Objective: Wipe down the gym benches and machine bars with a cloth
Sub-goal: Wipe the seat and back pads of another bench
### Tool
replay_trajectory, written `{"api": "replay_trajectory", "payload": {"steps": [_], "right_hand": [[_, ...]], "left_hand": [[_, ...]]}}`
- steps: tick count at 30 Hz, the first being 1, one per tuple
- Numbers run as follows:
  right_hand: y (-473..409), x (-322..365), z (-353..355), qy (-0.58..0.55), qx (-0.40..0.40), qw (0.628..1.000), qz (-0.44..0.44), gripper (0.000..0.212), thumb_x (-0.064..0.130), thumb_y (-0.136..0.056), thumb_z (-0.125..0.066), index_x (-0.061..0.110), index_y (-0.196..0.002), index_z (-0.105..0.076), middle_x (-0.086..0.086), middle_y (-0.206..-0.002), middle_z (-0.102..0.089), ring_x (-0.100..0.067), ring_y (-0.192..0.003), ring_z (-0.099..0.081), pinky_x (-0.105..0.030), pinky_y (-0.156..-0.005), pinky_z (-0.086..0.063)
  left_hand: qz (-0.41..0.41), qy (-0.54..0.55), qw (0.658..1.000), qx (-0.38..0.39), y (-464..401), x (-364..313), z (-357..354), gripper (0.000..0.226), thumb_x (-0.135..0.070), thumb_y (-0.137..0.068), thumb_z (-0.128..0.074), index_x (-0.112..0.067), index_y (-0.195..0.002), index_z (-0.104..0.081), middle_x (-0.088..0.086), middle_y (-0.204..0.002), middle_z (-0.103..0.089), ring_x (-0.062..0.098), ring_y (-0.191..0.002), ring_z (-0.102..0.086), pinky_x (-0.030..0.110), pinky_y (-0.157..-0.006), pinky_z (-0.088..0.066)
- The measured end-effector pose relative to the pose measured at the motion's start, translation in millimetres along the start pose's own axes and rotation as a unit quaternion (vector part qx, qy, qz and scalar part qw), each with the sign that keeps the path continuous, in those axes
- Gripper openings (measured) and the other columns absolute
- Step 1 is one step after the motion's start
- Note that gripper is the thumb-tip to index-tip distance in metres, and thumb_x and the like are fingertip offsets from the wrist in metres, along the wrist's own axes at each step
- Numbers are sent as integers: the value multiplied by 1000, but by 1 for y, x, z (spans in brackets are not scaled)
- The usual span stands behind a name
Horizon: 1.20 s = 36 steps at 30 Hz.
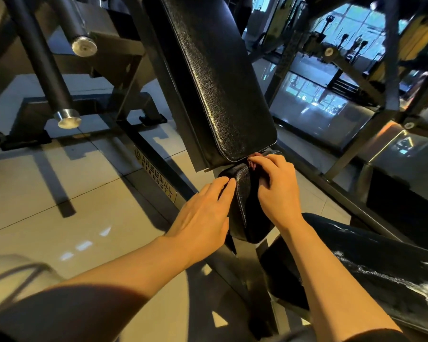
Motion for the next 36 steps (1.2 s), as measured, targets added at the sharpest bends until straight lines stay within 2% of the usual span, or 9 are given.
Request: {"api": "replay_trajectory", "payload": {"steps": [4, 6, 11, 14, 17, 22, 28, 33, 36], "right_hand": [[14, 34, -5, -22, 7, 996, 87, 39, 8, -89, -50, 22, -123, -65, 10, -128, -52, -4, -119, -36, -9, -97, -22], [14, 26, -8, -43, 11, 995, 91, 44, 7, -88, -47, 23, -125, -62, 13, -129, -50, -2, -122, -35, -11, -103, -22], [11, -33, -6, -119, -32, 986, -111, 48, -3, -94, -48, 18, -137, -53, -2, -139, -48, -18, -133, -40, -38, -113, -34], [20, 12, -7, -155, -19, 988, 9, 43, 3, -96, -50, 19, -135, -55, 4, -139, -47, -8, -132, -40, -27, -113, -33], [13, 13, -8, -154, -2, 986, 69, 43, 0, -95, -48, 17, -134, -57, 5, -138, -47, 2, -130, -38, -18, -111, -31], [0, -58, -9, -175, -30, 967, -185, 44, 4, -100, -42, 19, -141, -47, -4, -141, -43, -7, -126, -37, -11, -101, -25], [-3, -1, -9, -182, -24, 983, 21, 47, -1, -94, -50, 22, -135, -54, 3, -138, -46, -3, -127, -39, -14, -108, -30], [-7, -102, -20, -180, -74, 944, -266, 43, 9, -100, -41, 22, -140, -47, -5, -139, -46, -16, -127, -43, -30, -108, -33], [-8, -86, -23, -219, -57, 943, -243, 42, 9, -100, -44, 22, -139, -49, 4, -134, -43, -6, -121, -39, -26, -108, -30]], "left_hand": [[-6, 8, 1000, -7, -1, 1, 3, 74, -25, -97, -52, -16, -154, -6, 0, -158, -11, 16, -140, -22, 26, -110, -30], [-8, 11, 1000, -12, -1, 2, 4, 74, -24, -97, -52, -16, -154, -6, -1, -158, -11, 15, -141, -20, 26, -111, -28], [-27, -16, 999, -39, -2, -9, 7, 75, -17, -86, -68, -7, -149, -29, 10, -152, -33, 25, -138, -34, 32, -108, -34], [-40, -39, 996, -74, -6, -13, 8, 75, -16, -68, -84, -2, -134, -51, 15, -136, -53, 29, -123, -53, 36, -97, -45], [-44, -42, 994, -89, -11, -14, 8, 70, -19, -69, -84, -2, -131, -55, 15, -134, -54, 30, -122, -53, 38, -98, -45], [-42, -33, 995, -88, -16, -16, 1, 65, -19, -72, -82, -2, -129, -55, 17, -135, -50, 31, -124, -47, 45, -96, -50], [-44, -28, 995, -83, -25, -13, -5, 61, -21, -76, -78, -3, -129, -54, 19, -139, -44, 34, -131, -39, 49, -96, -49], [-47, -41, 993, -104, -27, -18, -9, 58, -21, -73, -79, -5, -124, -58, 22, -136, -43, 36, -126, -38, 52, -92, -49], [-44, -67, 990, -116, -29, -20, -11, 56, -26, -72, -77, -8, -122, -59, 20, -136, -43, 37, -124, -37, 52, -92, -47]]}}
Point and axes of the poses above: each hand's wrist, its own y-axis away from the middle knuckle, its own z-axis out of the back of the hand, x = y × z, the point moved 10 cm from there along -y, towards the middle knuckle
